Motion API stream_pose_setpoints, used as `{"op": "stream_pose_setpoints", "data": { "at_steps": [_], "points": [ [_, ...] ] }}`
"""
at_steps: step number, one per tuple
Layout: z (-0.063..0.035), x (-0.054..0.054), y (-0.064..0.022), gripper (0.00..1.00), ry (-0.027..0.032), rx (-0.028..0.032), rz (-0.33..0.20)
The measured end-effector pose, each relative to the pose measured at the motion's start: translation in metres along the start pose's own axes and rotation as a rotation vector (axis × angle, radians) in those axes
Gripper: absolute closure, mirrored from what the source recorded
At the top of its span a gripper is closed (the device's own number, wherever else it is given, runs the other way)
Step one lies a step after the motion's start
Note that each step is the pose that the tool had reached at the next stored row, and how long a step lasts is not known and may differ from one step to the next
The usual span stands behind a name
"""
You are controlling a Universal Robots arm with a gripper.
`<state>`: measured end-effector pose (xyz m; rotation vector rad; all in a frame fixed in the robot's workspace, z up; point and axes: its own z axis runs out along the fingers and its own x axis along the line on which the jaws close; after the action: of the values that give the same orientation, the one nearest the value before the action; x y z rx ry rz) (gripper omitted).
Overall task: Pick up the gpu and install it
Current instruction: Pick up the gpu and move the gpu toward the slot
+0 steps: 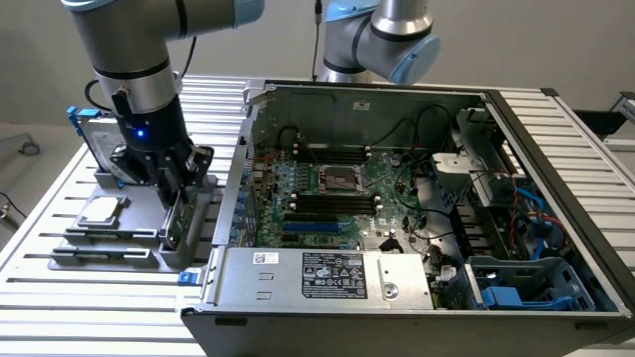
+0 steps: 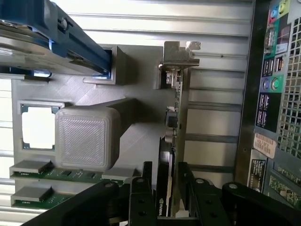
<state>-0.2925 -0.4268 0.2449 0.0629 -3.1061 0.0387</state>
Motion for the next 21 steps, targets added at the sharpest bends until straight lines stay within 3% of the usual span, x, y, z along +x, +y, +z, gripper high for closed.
{"op": "stream_pose_setpoints", "data": {
  "at_steps": [2, 3, 19, 21],
  "points": [
    [0.0008, 0.0000, 0.0000, 0.64, -0.0011, -0.0165, 0.007],
    [0.0009, 0.0000, 0.0000, 0.64, -0.0010, -0.0177, 0.015],
    [0.0039, 0.0001, -0.0013, 0.64, -0.0007, -0.0193, 0.061],
    [0.0041, 0.0003, -0.0013, 0.64, -0.0051, -0.0194, 0.061]
  ]
}}
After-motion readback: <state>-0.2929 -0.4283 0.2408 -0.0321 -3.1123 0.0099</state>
